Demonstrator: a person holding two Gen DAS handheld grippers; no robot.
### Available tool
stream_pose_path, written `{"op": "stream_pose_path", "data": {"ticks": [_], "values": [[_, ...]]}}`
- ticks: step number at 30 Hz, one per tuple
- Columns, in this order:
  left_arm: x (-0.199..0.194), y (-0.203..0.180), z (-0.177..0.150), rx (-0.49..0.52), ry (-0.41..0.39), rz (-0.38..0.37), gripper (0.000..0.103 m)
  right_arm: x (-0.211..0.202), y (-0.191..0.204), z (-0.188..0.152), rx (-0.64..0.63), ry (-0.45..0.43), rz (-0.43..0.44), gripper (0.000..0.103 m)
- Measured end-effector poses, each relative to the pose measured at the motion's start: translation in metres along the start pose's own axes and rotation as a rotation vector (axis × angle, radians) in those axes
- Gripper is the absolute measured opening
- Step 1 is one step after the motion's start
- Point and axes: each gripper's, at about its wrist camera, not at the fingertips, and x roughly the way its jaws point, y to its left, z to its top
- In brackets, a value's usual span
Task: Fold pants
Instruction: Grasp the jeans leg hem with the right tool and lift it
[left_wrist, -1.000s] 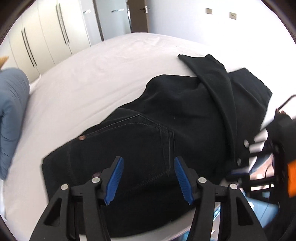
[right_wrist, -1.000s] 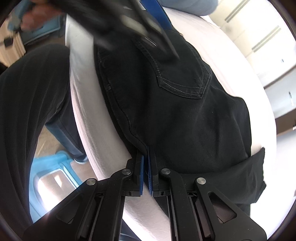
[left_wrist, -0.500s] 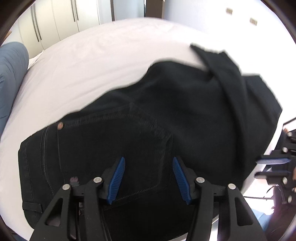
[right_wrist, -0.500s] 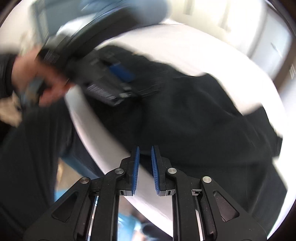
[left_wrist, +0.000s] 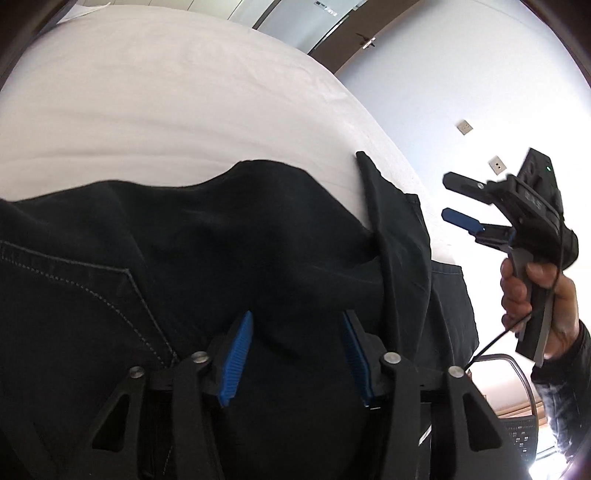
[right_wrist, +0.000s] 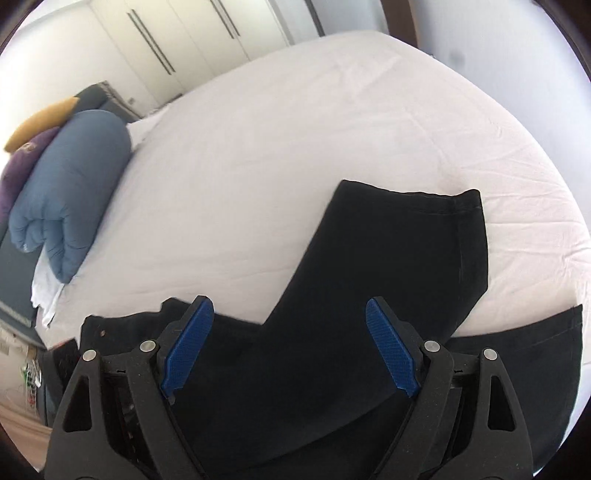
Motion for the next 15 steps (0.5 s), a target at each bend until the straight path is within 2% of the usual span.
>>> {"op": "stream_pose_path", "data": {"ticks": [2,4,6,11,15], "values": [[0.001,0.010,-0.005,-0.023,-0.009,0.027,0.010,0.022,-0.007,0.027,0.042,0.048,-0.050,0.085],[0.005,0.018,-0.007,-0.047,-0.014,0.043,0.002,0.045,-0.007,0.049,0.053,0.082,-0.125,0.085],[0.007,0.026,-0.010,-0.076,-0.018,0.011,0.004,0.067,-0.006,0.068,0.062,0.096,-0.177,0.085],[0.017,0.017,-0.007,-0.021,-0.012,0.063,0.004,0.116,-0.008,0.091,0.092,0.165,-0.282,0.085],[0.024,0.013,-0.006,-0.021,-0.015,0.056,0.004,0.155,-0.009,0.085,0.046,0.252,-0.438,0.084]]}}
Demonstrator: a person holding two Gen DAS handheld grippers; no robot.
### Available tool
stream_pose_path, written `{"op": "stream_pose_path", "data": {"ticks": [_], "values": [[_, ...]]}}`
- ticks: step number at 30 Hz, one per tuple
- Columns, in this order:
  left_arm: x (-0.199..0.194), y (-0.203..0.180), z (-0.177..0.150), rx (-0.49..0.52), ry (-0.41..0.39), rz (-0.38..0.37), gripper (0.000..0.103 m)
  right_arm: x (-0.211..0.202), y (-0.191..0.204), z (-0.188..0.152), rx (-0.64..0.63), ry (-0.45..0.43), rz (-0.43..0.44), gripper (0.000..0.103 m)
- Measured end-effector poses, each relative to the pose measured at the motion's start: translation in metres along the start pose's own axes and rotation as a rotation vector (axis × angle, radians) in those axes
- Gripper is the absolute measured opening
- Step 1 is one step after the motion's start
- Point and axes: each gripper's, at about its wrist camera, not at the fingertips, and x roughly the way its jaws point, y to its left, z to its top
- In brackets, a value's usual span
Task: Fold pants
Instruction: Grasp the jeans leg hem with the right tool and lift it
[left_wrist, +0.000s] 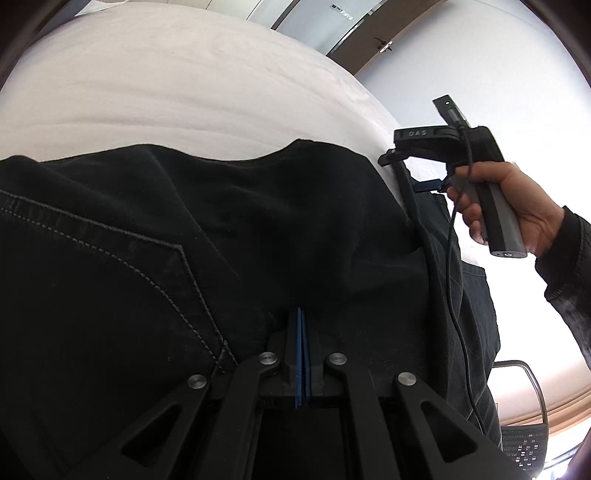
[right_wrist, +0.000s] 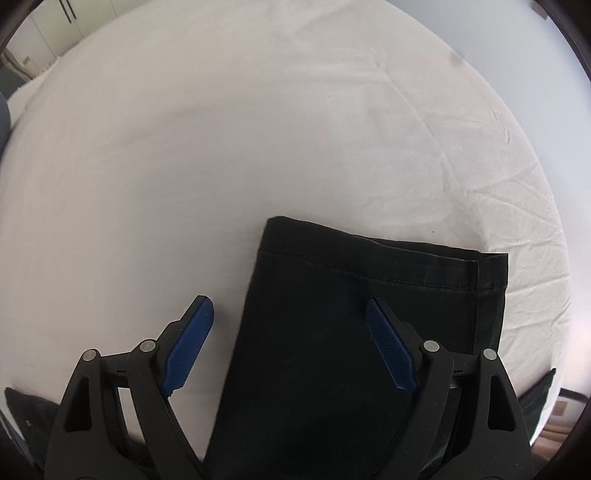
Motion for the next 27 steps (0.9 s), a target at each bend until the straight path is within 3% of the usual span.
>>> {"op": "stream_pose_path", "data": {"ticks": [2,4,6,8,9,14,20,27], "values": [[0.001,-0.003,-0.001,0.010,-0.002,0.008,0.004,0.006,0.001,0.002,0.005,0.001,-0.008,0.084],[0.000,-0.003,-0.002,0.017,-0.006,0.014,0.004,0.003,0.006,0.002,-0.009,-0.011,-0.017,0.076],[0.004,-0.007,-0.004,0.020,-0.007,0.015,0.004,0.000,0.009,0.004,-0.027,-0.023,-0.001,0.039],[0.003,-0.007,-0.005,0.022,-0.006,0.018,0.004,-0.005,0.007,0.007,-0.038,-0.031,0.000,0.014],[0.004,-0.009,-0.005,0.024,-0.006,0.020,0.004,-0.007,0.004,0.009,-0.032,-0.029,0.016,0.009],[0.008,-0.015,-0.006,0.033,-0.003,0.037,0.004,-0.023,-0.029,0.007,0.039,-0.072,0.107,0.003],[0.010,-0.020,-0.005,0.041,0.008,0.056,0.004,-0.067,-0.106,-0.014,0.192,-0.195,0.246,0.002],[0.016,-0.030,-0.004,0.052,0.025,0.082,0.004,-0.118,-0.208,-0.111,0.385,-0.342,0.379,0.002]]}}
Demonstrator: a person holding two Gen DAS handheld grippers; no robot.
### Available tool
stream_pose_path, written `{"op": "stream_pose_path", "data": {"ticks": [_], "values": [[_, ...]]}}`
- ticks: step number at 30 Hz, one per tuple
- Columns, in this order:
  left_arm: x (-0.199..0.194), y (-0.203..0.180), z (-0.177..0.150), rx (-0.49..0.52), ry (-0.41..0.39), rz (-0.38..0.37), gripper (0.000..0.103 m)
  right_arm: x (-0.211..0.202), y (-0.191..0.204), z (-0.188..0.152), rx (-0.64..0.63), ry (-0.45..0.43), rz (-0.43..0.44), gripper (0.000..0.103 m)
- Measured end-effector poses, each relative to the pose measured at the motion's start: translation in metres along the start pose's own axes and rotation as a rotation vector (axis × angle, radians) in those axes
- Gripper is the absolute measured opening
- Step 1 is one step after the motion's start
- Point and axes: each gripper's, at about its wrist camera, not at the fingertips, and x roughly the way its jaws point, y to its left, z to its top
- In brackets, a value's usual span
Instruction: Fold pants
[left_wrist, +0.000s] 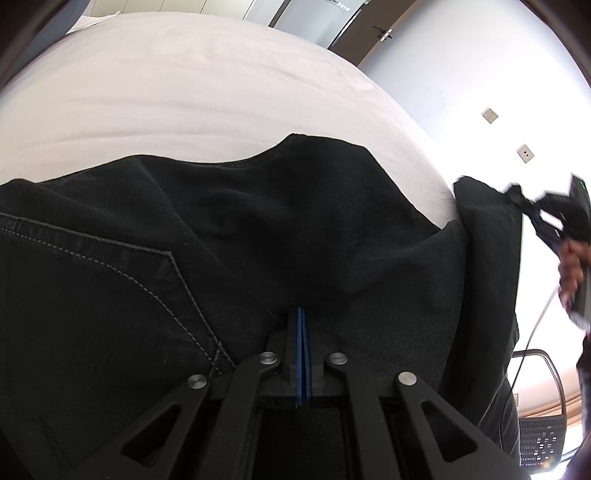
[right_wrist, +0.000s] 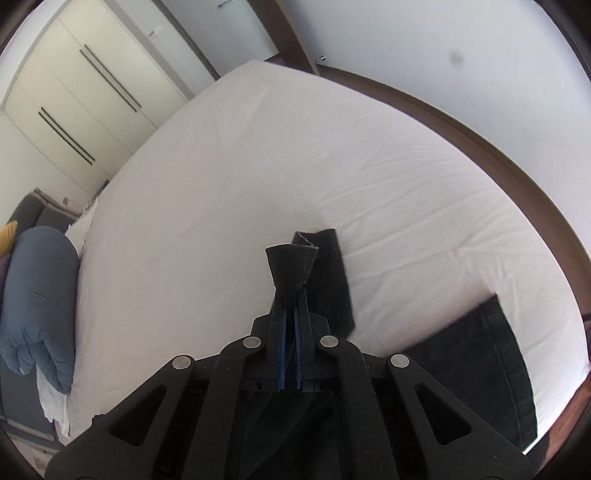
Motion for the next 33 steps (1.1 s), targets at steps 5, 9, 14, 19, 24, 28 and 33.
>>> {"op": "stream_pose_path", "data": {"ticks": [5,9,14,19,24,28,33], "values": [[0.003,-0.007,0.006,0.000,0.020,0.024,0.004,-0.059,-0.073,-0.047,0.160,-0.075,0.021,0.002],[0.006,-0.017,0.012,0.025,0.036,0.070,0.004,-0.075,-0.112,-0.078,0.219,-0.097,0.001,0.001],[0.009,-0.032,0.018,0.031,0.048,0.118,0.004,-0.078,-0.153,-0.107,0.303,-0.092,-0.008,0.001],[0.009,-0.044,0.020,0.019,0.044,0.129,0.013,-0.070,-0.175,-0.138,0.382,-0.066,0.009,0.001],[0.018,-0.067,0.019,0.062,0.055,0.118,0.049,-0.057,-0.190,-0.156,0.457,-0.055,0.031,0.001],[0.029,-0.085,0.017,0.109,0.061,0.144,0.070,-0.050,-0.202,-0.162,0.483,-0.051,0.047,0.001],[0.036,-0.103,0.014,0.145,0.061,0.166,0.082,-0.059,-0.206,-0.163,0.508,-0.043,0.067,0.000]]}}
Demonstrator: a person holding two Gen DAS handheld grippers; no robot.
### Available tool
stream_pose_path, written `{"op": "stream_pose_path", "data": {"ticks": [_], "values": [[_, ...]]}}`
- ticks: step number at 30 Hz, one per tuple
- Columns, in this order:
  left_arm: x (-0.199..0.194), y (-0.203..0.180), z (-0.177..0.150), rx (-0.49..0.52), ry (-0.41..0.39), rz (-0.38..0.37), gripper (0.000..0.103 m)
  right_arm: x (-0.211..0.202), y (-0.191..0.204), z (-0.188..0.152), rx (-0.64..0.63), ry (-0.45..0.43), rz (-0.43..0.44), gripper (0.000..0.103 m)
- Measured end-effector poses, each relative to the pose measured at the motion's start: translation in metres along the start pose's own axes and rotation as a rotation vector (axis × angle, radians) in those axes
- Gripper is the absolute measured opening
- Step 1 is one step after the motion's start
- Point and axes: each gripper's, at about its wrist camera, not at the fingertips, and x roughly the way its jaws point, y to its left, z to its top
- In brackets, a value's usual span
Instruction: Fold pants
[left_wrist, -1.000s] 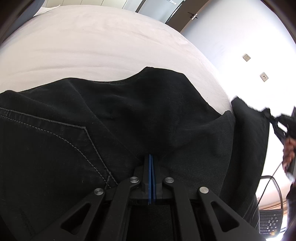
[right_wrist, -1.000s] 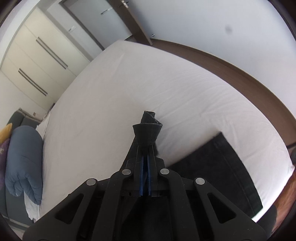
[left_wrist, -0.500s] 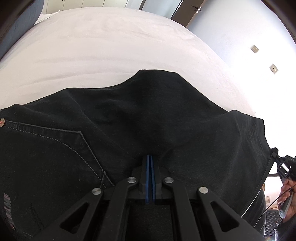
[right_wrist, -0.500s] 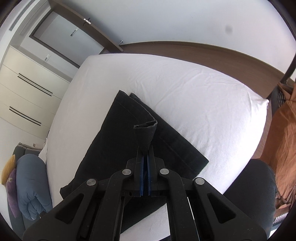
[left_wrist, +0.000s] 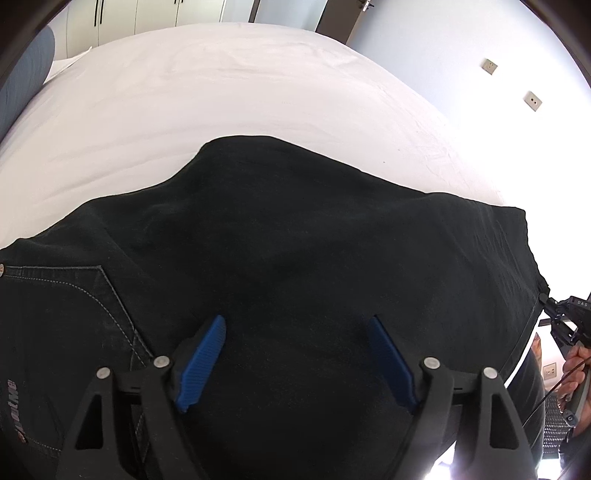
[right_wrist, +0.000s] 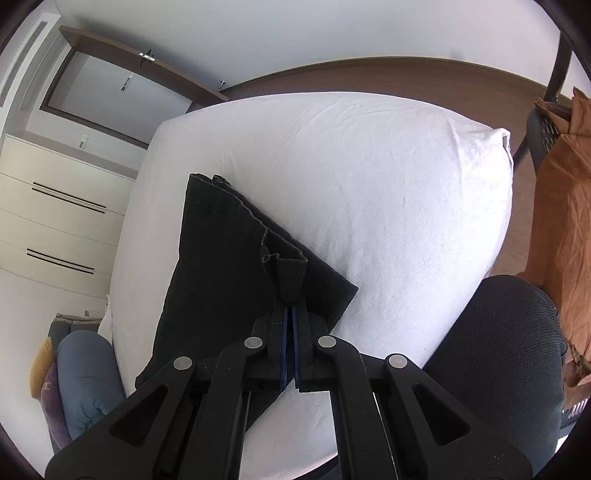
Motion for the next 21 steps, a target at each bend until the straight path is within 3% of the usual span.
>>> {"op": "stream_pose_path", "data": {"ticks": [13,18,20,21], "values": [[0.016,-0.013,0.004,0.025,-0.021,0.009,0.086,0.008,-0.013,-0.005,0.007,0.009,0.001,0.000],[0.026,-0.020,0.004,0.035,-0.035,-0.005,0.093,0.014,-0.029,0.002,0.076,0.065,0.128,0.004],[0.031,-0.024,0.005,0.039,-0.038,-0.004,0.096,0.005,-0.026,0.004,0.041,0.039,0.088,0.008],[0.033,-0.025,0.005,0.037,-0.040,-0.005,0.097,-0.005,-0.022,0.005,0.003,-0.006,0.013,0.018]]}}
